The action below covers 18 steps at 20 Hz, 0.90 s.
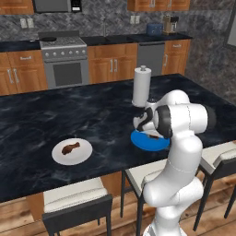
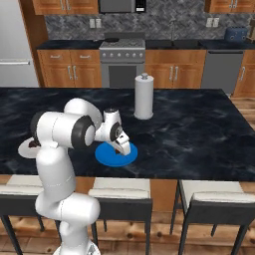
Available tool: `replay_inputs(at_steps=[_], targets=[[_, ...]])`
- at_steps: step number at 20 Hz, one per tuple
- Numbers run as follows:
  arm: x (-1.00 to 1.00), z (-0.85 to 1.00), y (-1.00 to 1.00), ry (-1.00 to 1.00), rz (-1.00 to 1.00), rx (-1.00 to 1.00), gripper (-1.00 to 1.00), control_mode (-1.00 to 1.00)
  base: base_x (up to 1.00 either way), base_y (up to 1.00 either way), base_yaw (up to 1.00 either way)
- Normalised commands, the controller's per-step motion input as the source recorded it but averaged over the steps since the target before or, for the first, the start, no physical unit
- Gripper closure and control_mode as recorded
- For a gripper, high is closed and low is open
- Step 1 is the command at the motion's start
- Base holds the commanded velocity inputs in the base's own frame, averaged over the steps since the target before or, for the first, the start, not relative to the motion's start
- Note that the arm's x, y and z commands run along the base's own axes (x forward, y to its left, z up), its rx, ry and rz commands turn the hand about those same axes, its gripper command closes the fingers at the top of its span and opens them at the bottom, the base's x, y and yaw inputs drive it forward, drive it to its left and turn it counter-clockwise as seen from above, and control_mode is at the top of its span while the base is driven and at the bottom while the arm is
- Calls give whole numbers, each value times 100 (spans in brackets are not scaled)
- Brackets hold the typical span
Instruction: Take the chicken drumsticks from the pan and place one on each plate on the dining counter.
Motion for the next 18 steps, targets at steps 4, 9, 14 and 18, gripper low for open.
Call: replay_inputs(at_steps=[4,9,14,18], targets=[[29,-56,0,-9,2,-5,100,-100,0,0,0],[15,-31,1,-7,3,-2,-100,-100,0,0,0],[0,-1,1,-9,4,0,-100,-100,0,0,0],[0,1,0,-5,11,0,-100,-100,0,0,0]])
